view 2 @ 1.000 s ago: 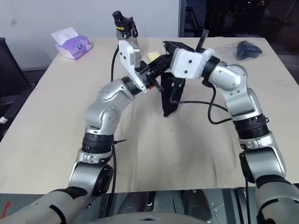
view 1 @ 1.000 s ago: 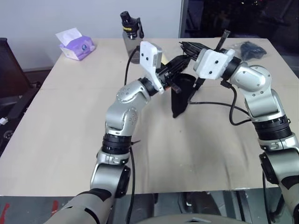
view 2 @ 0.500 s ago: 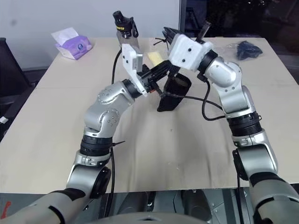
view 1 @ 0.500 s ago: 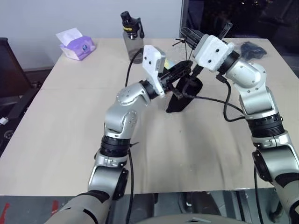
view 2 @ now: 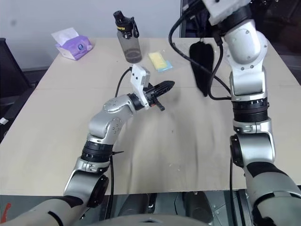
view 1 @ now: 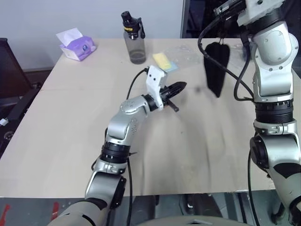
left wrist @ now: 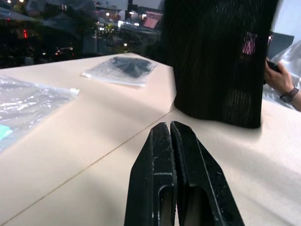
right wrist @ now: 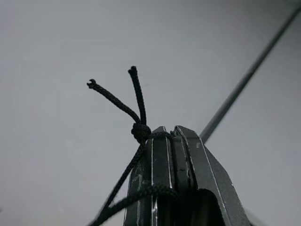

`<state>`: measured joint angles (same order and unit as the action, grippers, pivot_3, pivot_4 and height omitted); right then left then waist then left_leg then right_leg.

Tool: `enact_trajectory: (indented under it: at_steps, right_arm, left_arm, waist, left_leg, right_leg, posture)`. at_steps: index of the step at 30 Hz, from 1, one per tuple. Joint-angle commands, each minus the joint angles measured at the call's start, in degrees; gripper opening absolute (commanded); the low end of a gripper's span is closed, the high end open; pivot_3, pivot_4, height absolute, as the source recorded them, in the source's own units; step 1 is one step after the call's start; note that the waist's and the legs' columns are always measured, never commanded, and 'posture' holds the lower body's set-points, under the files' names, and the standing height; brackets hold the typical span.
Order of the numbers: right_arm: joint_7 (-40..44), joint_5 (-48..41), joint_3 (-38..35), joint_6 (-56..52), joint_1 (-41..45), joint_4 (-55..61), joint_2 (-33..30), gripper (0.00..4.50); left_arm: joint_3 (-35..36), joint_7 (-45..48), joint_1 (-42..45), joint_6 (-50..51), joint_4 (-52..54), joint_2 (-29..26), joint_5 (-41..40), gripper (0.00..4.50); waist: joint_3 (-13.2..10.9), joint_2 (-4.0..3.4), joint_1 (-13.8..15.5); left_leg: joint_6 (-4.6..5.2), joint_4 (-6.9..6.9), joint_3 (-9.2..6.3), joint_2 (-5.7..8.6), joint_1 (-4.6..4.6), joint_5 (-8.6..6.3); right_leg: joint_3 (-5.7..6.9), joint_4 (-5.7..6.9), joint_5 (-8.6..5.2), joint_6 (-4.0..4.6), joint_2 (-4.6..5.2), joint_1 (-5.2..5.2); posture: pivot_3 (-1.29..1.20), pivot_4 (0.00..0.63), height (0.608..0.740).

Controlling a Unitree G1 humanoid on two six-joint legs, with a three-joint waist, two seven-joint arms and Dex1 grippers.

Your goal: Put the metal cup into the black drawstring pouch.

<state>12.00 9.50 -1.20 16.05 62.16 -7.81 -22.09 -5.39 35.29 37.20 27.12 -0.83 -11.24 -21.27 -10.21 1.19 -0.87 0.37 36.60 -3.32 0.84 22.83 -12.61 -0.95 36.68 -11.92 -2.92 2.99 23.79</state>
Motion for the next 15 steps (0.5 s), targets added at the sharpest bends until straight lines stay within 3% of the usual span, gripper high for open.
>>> enact_trajectory:
  at_steps: [1,2,7,15]
  right_arm:
    - [0.36,-0.75,0.01,1.05,1.19,0.58,-0.16,0.00]
    - [0.91,-0.89,0.53,0.66,0.48,0.73,0.02,0.00]
    - [4.49,-1.83,2.57,-1.05,-2.10,0.52,0.15,0.00]
    - [9.28,-2.55,5.65,-2.87,-4.38,1.32,0.90,0.00]
  left_arm:
    - [1.42,0.41,1.15,-2.21,1.31,1.19,-1.28,0.05]
    - [2.42,0.47,1.69,-2.56,1.55,1.51,-2.14,0.05]
    - [3.15,-0.52,4.84,-6.71,2.39,1.41,-0.16,1.48]
    - [2.72,-0.06,7.73,-7.41,4.13,2.08,-0.60,1.48]
  waist:
    - [0.00,0.00,-0.02]
    - [0.00,0.00,-0.03]
    - [0.00,0.00,-0.01]
    - [0.00,0.00,-0.02]
  left_leg:
    - [0.00,0.00,0.01,0.00,0.00,0.00]
    - [0.00,0.00,0.01,0.00,0.00,0.00]
    - [0.00,0.00,-0.01,-0.01,0.00,0.00]
    - [0.00,-0.01,-0.02,-0.01,0.00,0.00]
  right_leg:
    - [0.00,0.00,0.00,0.00,0.00,0.00]
    - [0.00,0.00,0.00,0.00,0.00,0.00]
    - [0.02,0.01,0.00,0.00,-0.01,0.00]
    - [0.03,0.00,0.00,0.00,-0.01,0.00]
  posture:
    - [0.00,0.150,0.740]
    - [0.00,0.150,0.740]
    - [0.00,0.150,0.740]
    - [0.00,0.150,0.740]
